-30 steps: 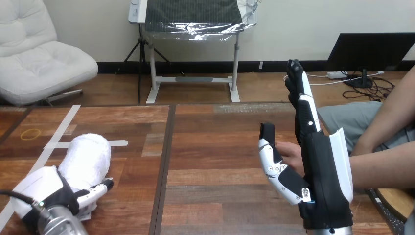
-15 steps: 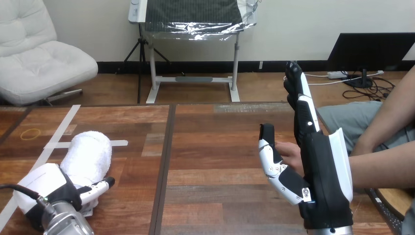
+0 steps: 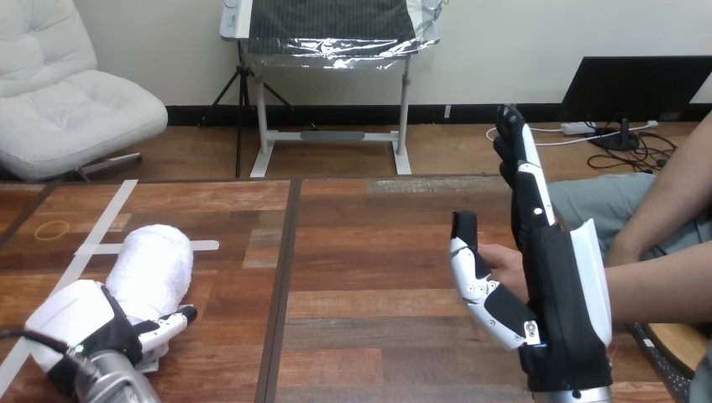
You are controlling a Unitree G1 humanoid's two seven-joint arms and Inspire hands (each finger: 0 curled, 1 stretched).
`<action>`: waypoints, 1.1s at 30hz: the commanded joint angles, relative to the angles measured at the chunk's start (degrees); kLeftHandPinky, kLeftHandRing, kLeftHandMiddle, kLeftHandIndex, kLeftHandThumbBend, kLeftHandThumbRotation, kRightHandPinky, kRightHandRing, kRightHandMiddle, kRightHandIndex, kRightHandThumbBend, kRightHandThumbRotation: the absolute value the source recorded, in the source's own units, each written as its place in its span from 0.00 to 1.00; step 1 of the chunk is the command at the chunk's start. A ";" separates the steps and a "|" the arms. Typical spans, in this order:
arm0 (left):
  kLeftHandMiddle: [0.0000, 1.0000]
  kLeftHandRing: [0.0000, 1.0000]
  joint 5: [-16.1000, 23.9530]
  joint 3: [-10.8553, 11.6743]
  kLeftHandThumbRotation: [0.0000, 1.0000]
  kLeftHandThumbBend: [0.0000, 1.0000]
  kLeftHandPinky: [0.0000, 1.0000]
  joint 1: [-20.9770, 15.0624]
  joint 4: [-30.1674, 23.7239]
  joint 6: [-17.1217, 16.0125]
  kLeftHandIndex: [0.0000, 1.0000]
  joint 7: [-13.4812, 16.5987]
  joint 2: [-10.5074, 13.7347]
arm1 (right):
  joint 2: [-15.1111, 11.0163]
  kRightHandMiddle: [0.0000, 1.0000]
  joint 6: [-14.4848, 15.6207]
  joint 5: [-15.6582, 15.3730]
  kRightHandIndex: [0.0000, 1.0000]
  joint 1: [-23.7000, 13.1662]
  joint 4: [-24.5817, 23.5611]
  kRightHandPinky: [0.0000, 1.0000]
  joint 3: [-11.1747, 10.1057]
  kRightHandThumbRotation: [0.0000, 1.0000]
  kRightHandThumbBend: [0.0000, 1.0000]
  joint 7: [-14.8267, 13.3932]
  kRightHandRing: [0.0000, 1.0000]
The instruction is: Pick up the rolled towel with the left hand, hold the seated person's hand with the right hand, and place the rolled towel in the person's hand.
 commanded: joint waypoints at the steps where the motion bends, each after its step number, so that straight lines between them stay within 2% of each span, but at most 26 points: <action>1: 0.58 0.55 -3.35 1.17 0.15 0.81 0.54 2.41 2.69 -3.99 0.63 5.59 -1.62 | 0.87 1.00 -0.13 0.22 1.00 -2.95 -1.85 1.00 -0.63 0.00 0.00 0.36 1.00; 6: 0.55 0.52 -5.97 2.14 0.04 0.82 0.51 3.13 3.25 -7.44 0.60 10.09 -1.96 | 0.87 1.00 -0.13 0.51 1.00 -3.08 -1.75 1.00 -0.76 0.00 0.00 0.73 1.00; 9: 0.55 0.51 -7.68 2.59 0.02 0.81 0.50 3.66 3.43 -9.91 0.59 12.17 -1.92 | 0.91 1.00 -0.33 0.50 1.00 -3.22 -1.61 1.00 -0.87 0.00 0.00 0.82 1.00; 19: 0.55 0.51 -10.88 2.97 0.00 0.81 0.50 5.34 4.22 -18.21 0.57 17.44 -0.95 | 1.24 1.00 -0.18 0.58 1.00 -3.31 -1.54 1.00 -0.96 0.00 0.00 0.81 1.00; 24: 0.54 0.51 -11.49 3.03 0.00 0.82 0.50 5.57 4.61 -20.73 0.57 19.18 -0.71 | 1.18 1.00 -0.64 1.38 1.00 -3.61 -1.14 1.00 -0.86 0.00 0.00 1.08 1.00; 33: 0.53 0.49 -12.42 3.31 0.00 0.82 0.49 5.91 5.89 -26.58 0.56 23.10 -0.46 | 1.21 1.00 -0.30 0.88 1.00 -3.72 -1.07 1.00 -1.05 0.00 0.00 0.85 1.00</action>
